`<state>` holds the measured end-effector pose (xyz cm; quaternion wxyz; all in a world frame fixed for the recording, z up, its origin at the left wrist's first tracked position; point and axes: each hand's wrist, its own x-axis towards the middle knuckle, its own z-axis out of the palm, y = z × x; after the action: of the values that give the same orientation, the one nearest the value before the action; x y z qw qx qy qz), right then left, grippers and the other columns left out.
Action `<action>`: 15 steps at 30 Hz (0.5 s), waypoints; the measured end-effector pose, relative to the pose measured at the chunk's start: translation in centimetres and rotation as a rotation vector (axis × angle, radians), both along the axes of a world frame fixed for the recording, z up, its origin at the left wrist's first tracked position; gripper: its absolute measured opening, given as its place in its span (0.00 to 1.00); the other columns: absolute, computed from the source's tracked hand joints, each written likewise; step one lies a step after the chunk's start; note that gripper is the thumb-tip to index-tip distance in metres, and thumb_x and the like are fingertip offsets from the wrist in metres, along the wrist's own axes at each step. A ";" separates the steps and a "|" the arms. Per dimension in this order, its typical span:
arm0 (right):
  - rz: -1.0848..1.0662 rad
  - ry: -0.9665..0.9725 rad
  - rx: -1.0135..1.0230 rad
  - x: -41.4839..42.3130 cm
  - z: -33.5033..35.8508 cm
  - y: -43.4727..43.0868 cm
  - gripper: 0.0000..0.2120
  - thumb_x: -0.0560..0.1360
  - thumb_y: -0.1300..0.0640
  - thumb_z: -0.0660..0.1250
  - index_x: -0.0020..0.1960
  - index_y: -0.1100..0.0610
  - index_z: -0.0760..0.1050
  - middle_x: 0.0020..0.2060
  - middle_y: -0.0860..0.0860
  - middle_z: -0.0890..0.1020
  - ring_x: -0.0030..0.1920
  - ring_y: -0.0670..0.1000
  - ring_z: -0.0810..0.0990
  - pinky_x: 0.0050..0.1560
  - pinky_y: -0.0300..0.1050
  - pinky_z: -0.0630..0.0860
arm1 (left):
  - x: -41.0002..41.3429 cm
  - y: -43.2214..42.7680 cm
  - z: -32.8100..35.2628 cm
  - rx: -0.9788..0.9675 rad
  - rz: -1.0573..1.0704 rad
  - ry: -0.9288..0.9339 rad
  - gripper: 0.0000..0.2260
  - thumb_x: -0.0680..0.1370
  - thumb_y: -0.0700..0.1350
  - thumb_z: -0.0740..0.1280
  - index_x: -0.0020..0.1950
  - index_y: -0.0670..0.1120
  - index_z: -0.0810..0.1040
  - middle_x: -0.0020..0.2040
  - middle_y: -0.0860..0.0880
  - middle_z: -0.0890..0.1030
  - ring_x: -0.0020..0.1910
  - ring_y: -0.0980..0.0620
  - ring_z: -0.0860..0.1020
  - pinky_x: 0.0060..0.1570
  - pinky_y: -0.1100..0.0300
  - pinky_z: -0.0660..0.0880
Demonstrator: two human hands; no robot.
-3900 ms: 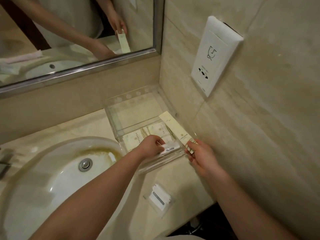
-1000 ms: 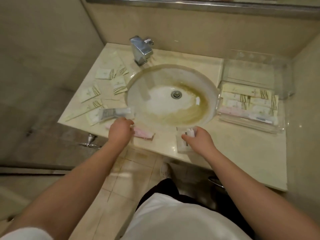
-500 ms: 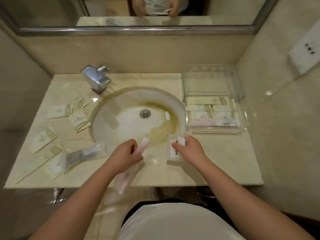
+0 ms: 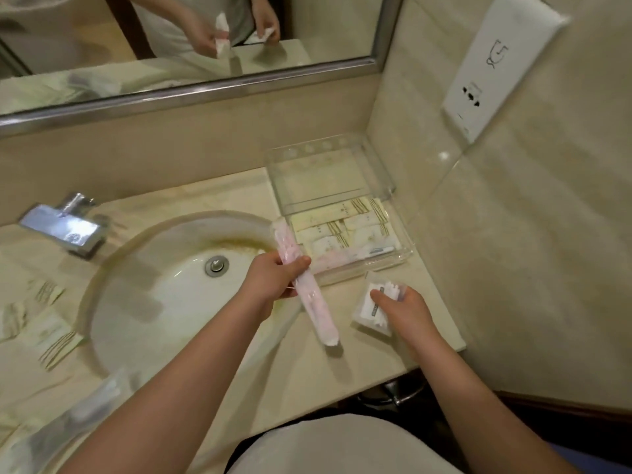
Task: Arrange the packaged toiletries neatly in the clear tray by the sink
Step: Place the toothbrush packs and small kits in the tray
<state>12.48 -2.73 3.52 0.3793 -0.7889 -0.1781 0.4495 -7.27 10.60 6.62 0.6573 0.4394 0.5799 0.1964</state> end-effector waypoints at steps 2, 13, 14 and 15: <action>-0.018 0.032 0.011 0.9 -0.1 0.4 0.07 0.74 0.56 0.72 0.51 0.57 0.79 0.46 0.56 0.85 0.45 0.54 0.85 0.48 0.52 0.80 | 1.4 0.9 0.1 0.015 -0.008 0.003 0.04 0.75 0.44 0.73 0.44 0.45 0.80 0.44 0.44 0.84 0.43 0.45 0.83 0.44 0.51 0.82; -0.173 0.375 0.118 4.3 -0.6 2.8 0.11 0.76 0.55 0.70 0.57 0.56 0.80 0.52 0.58 0.86 0.54 0.59 0.84 0.62 0.64 0.76 | 5.0 3.5 0.1 -0.187 0.162 -0.110 0.04 0.77 0.43 0.71 0.47 0.42 0.79 0.39 0.46 0.83 0.33 0.51 0.78 0.31 0.61 0.77; -0.243 0.488 0.155 4.4 -0.6 2.9 0.14 0.76 0.57 0.69 0.60 0.57 0.79 0.56 0.60 0.84 0.58 0.61 0.82 0.63 0.65 0.75 | 5.2 3.7 0.1 -0.182 0.189 -0.095 0.05 0.76 0.44 0.71 0.47 0.42 0.80 0.39 0.46 0.82 0.32 0.52 0.77 0.29 0.62 0.75; -0.273 0.575 0.179 4.6 -0.5 3.0 0.17 0.75 0.57 0.68 0.63 0.59 0.77 0.59 0.62 0.82 0.61 0.62 0.80 0.64 0.64 0.74 | 5.4 3.8 0.1 -0.180 0.220 -0.090 0.06 0.76 0.44 0.72 0.48 0.43 0.79 0.40 0.46 0.82 0.32 0.52 0.77 0.28 0.61 0.74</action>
<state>17.03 0.22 3.00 0.5385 -0.6099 0.0050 0.5813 -1.86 14.37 6.70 0.6940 0.3030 0.6097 0.2341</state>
